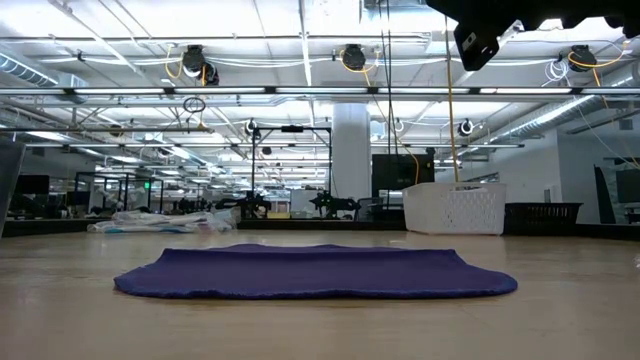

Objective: Pick & Place Toothbrushes
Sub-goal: Put the orange toothbrush into the orange basket, then put the violet toothbrush into the black basket

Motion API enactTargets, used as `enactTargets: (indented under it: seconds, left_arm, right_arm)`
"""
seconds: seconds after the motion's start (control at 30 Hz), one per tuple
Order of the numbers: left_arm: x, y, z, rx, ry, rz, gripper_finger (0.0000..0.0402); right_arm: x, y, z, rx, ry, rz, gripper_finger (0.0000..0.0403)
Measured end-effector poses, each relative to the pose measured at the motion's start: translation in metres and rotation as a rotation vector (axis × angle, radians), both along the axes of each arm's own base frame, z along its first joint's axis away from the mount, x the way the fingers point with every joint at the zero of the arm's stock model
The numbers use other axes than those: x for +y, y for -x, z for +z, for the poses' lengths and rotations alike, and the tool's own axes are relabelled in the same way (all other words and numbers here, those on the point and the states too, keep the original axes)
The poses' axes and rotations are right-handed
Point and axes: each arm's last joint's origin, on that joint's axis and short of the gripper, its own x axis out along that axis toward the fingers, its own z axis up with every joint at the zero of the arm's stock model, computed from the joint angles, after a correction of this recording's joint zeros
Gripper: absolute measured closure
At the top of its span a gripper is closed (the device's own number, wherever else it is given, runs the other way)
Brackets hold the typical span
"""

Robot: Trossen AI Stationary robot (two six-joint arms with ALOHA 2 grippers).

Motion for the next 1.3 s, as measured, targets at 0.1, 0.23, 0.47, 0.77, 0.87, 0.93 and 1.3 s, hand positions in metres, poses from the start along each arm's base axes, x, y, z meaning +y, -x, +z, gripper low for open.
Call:
enactTargets:
  seconds: [0.1, 0.23, 0.47, 0.77, 0.87, 0.93, 1.3]
  left_arm:
    - [0.0, 0.002, 0.0, 0.016, -0.008, 0.008, 0.0329]
    - [0.001, 0.003, -0.001, 0.036, -0.023, 0.035, 0.0328]
    - [0.001, 0.004, -0.001, 0.047, -0.025, 0.032, 0.0328]
    - [0.003, -0.004, 0.004, -0.038, 0.011, 0.017, 0.0328]
    - [0.005, -0.01, 0.008, -0.108, 0.03, 0.006, 0.0328]
    - [0.007, -0.014, 0.012, -0.156, 0.041, 0.005, 0.0328]
    - [0.035, -0.038, 0.014, -0.183, -0.036, 0.054, 0.0328]
  right_arm:
    - [0.0, 0.0, 0.0, 0.0, 0.0, 0.0, 0.0298]
    - [0.0, 0.0, 0.0, 0.0, 0.0, 0.0, 0.0298]
    - [0.0, 0.0, 0.0, 0.0, 0.0, 0.0, 0.0298]
    - [0.0, 0.0, 0.0, 0.0, 0.0, 0.0, 0.0298]
    - [0.0, 0.0, 0.0, 0.0, 0.0, 0.0, 0.0298]
    - [0.0, 0.0, 0.0, 0.0, 0.0, 0.0, 0.0298]
    - [0.0, 0.0, 0.0, 0.001, 0.0, 0.0, 0.0298]
